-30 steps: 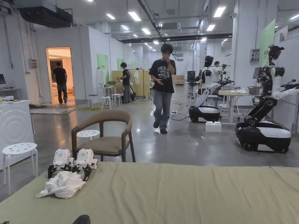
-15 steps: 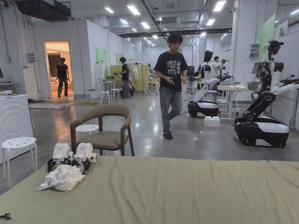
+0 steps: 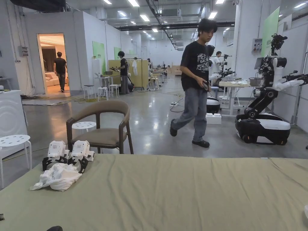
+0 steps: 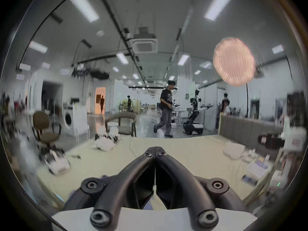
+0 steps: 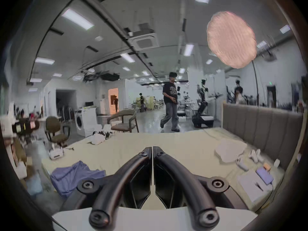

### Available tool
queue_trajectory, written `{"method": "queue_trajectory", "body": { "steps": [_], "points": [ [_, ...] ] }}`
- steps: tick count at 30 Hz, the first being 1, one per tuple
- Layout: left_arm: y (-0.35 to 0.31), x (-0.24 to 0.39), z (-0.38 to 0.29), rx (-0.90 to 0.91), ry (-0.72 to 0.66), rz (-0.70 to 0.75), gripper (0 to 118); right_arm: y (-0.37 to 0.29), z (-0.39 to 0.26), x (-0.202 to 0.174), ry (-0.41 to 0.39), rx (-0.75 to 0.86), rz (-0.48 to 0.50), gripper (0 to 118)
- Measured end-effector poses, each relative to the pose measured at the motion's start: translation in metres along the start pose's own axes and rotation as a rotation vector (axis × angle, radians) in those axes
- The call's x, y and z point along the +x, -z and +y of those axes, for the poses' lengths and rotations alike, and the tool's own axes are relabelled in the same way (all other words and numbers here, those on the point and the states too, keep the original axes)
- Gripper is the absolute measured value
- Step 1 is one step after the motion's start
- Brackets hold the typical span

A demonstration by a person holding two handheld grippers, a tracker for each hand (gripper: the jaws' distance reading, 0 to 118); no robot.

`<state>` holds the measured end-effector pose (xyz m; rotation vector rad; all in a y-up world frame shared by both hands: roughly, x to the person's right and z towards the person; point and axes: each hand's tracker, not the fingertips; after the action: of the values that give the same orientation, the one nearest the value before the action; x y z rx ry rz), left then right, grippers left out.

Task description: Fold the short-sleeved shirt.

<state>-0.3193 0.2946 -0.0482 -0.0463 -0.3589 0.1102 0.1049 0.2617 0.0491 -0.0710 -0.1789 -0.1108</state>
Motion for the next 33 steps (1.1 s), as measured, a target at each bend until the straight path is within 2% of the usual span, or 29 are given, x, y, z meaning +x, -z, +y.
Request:
{"method": "queue_trajectory", "body": {
  "steps": [6, 14, 22, 27, 31, 33],
  "points": [
    [-0.001, 0.004, 0.002, 0.004, 0.015, 0.024, 0, 0.0, 0.004, 0.0, -0.063, -0.02, -0.005, 0],
    [-0.003, 0.01, 0.005, 0.015, 0.075, 0.027, 0, 0.004, 0.003, -0.01, -0.074, -0.028, 0.028, 0],
    [-0.031, -0.01, 0.003, 0.006, 0.093, 0.13, 0, 0.031, -0.004, -0.049, -0.09, -0.039, 0.165, 0],
    [-0.049, -0.024, 0.003, -0.003, 0.119, 0.212, 0, 0.048, -0.013, -0.073, -0.057, -0.06, 0.261, 0],
    [-0.049, -0.035, -0.005, -0.038, 0.12, 0.241, 8, 0.056, -0.022, -0.088, -0.043, -0.087, 0.298, 0],
    [-0.04, -0.041, -0.016, -0.096, 0.134, 0.26, 31, 0.058, -0.028, -0.091, -0.041, -0.106, 0.318, 0]
  ]
}}
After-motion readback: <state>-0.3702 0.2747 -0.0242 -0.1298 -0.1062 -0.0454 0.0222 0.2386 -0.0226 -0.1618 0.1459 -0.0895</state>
